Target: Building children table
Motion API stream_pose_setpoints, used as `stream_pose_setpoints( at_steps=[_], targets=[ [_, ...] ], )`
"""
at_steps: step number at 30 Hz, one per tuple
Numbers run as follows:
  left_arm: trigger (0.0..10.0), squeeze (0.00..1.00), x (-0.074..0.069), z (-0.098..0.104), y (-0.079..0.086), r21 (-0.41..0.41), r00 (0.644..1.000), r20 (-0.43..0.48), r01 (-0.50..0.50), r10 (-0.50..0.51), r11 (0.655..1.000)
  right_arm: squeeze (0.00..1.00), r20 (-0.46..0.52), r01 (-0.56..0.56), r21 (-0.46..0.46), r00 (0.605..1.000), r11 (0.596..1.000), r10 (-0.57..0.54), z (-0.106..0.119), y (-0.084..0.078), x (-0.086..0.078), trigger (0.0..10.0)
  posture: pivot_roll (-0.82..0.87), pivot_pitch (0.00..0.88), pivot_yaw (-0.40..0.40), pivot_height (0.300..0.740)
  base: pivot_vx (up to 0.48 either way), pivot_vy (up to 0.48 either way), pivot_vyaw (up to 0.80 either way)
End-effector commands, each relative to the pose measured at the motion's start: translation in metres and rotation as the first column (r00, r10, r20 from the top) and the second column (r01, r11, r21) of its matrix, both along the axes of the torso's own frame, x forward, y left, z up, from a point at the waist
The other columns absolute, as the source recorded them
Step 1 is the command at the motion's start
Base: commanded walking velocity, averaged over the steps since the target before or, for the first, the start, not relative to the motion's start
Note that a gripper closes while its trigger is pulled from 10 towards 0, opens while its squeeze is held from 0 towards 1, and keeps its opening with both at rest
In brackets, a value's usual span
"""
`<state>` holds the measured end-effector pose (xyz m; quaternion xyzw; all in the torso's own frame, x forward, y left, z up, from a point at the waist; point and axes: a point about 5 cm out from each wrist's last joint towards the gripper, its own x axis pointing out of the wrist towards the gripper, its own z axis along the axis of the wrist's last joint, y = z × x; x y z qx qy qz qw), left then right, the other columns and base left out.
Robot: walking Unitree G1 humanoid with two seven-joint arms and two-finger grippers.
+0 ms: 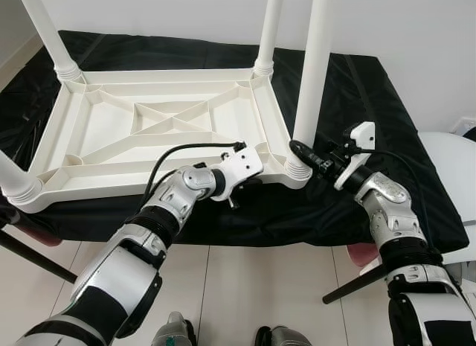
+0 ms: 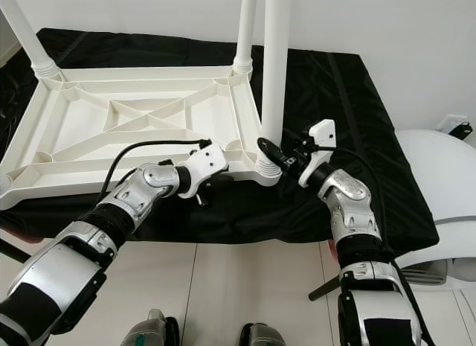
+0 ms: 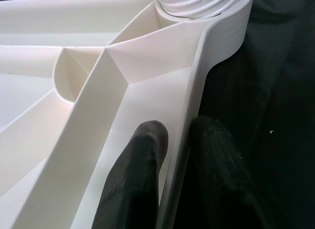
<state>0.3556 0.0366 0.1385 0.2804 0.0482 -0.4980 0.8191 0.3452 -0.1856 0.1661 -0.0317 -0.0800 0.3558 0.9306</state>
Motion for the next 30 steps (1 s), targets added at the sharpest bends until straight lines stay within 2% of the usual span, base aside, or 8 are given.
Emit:
stream_pose_setpoints(
  at_steps=[1, 8, 11, 17, 24, 30],
  targets=[
    [10.0, 0.0, -0.004, -0.003, -0.002, 0.005, 0.999, -0.026, 0.043, -0.043, 0.999, 0.0, -0.134, 0.01, 0.0, 0.991, 1.0, -0.01, -0.034, -0.001, -0.009, 10.0, 0.01, 0.092, -0.034, 0.74, 0.0, 0.0, 0.0],
    [10.0, 0.0, -0.005, -0.003, -0.002, 0.004, 0.999, -0.025, 0.046, -0.046, 0.999, 0.0, -0.113, 0.078, 0.08, 0.991, 0.994, -0.069, -0.038, -0.008, -0.014, 10.0, 0.01, 0.094, -0.029, 0.74, 0.0, 0.0, 0.0],
    [10.0, 0.0, -0.005, -0.003, -0.003, 0.006, 0.998, -0.027, 0.052, -0.052, 0.999, 0.0, -0.082, 0.153, 0.171, 0.987, 0.973, -0.141, -0.039, -0.013, -0.018, 10.0, 0.0, 0.095, -0.021, 0.74, 0.0, 0.0, 0.0],
    [10.0, 0.0, -0.006, -0.003, -0.006, 0.008, 0.998, -0.028, 0.061, -0.061, 0.998, 0.0, -0.084, 0.189, 0.227, 0.981, 0.955, -0.174, -0.043, -0.012, -0.022, 10.0, 0.0, 0.093, -0.017, 0.74, 0.0, 0.0, 0.0],
    [10.0, 0.0, -0.007, -0.002, -0.007, 0.004, 0.998, -0.025, 0.066, -0.066, 0.998, 0.0, -0.097, 0.181, 0.207, 0.982, 0.961, -0.164, -0.051, -0.009, -0.028, 10.0, -0.01, 0.094, -0.014, 0.74, 0.0, 0.0, 0.0],
    [10.0, 0.0, -0.007, -0.002, -0.007, 0.001, 0.998, -0.026, 0.065, -0.065, 0.998, 0.0, -0.092, 0.158, 0.134, 0.985, 0.978, -0.146, -0.054, -0.006, -0.029, 10.0, 0.0, 0.094, -0.019, 0.74, 0.0, 0.0, 0.0]
  ],
)
